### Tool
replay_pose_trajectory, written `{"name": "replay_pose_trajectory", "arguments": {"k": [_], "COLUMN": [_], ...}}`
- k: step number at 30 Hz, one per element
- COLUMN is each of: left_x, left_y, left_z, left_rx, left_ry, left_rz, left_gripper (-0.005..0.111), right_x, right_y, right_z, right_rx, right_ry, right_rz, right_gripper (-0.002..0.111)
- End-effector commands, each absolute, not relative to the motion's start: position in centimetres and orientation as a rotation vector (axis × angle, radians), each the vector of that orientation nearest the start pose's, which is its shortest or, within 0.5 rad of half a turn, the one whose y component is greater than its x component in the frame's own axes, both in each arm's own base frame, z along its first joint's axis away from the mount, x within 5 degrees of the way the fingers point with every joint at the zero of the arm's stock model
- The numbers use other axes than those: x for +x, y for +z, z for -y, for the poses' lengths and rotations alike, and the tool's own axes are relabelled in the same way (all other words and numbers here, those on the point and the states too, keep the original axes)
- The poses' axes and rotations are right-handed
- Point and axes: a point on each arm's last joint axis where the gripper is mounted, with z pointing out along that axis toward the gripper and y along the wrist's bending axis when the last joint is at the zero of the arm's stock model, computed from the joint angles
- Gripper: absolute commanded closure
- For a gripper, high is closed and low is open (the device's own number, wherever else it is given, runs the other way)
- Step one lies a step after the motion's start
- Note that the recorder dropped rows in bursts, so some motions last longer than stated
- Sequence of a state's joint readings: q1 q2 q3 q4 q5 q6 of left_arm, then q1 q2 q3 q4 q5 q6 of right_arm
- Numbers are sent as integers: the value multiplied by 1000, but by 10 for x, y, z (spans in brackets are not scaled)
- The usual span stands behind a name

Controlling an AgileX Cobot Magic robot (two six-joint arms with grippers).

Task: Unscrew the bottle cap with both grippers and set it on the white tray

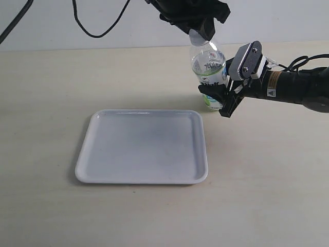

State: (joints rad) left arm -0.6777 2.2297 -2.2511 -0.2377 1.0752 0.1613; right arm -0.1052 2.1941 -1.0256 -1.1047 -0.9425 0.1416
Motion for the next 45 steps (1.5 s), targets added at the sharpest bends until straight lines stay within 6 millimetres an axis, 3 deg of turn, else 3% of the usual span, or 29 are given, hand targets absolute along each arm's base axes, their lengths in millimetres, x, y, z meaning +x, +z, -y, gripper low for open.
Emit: {"name": "replay_pose_trajectory", "arguments": {"k": [1,6,17,20,24,32,37,41,43,45], "left_x": [378,377,372,367,363,365,370,371,371,371], "left_y": [302,301,296,297,299,298,300,300,300,300], "left_z": [329,327,322,326,330,329,328,327,327,327], "left_rx": [939,812,196,48,-47,-271,-305,-276,-216,-116], "left_ry": [-531,-546,-632,-727,-836,-836,-868,-867,-859,-845], "left_rz": [-2396,-2490,-2774,-2841,-2881,-2894,-2849,-2841,-2836,-2823], "left_gripper": [107,107,107,107,107,107,105,81,57,25], "right_x": [388,388,388,388,388,388,388,388,388,388], "right_y": [72,72,72,72,72,72,73,73,73,73], "right_z": [-21,-21,-21,-21,-21,-21,-22,-22,-22,-22], "right_rx": [-1072,-1074,-1081,-1081,-1081,-1079,-1078,-1078,-1078,-1078], "right_ry": [266,267,261,261,261,263,265,265,265,265], "right_rz": [-1748,-1747,-1742,-1742,-1742,-1744,-1740,-1740,-1740,-1740], "right_gripper": [108,108,108,108,108,108,108,108,108,108]}}
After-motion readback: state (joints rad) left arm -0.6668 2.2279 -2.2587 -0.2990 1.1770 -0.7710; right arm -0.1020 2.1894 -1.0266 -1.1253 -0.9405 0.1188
